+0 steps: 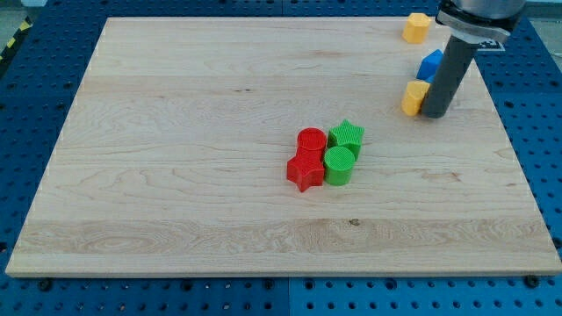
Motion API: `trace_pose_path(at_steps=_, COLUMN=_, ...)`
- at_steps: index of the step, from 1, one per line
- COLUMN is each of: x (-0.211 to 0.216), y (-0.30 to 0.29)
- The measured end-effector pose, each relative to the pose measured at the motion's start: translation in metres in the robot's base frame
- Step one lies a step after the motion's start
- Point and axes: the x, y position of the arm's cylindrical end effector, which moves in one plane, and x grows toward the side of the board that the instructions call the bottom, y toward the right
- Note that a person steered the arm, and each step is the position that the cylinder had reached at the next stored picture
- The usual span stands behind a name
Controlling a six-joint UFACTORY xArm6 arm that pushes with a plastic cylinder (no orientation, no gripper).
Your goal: Move your arm closer to the yellow hexagon
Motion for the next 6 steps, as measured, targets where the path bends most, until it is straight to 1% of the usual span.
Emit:
trace_pose_path(at_steps=1, x=-0.012, y=0.000)
trace_pose_path(at_steps=2, x=0.008, y=0.002)
trace_pose_path(at_steps=3, x=0.022, y=0.034)
trace_pose_path(at_steps=4, x=-0.031, y=0.075)
trace_pose_path(at_steps=5, x=-0.118, y=0.090)
trace_pose_path(at_steps=6, x=-0.200, y=0.090)
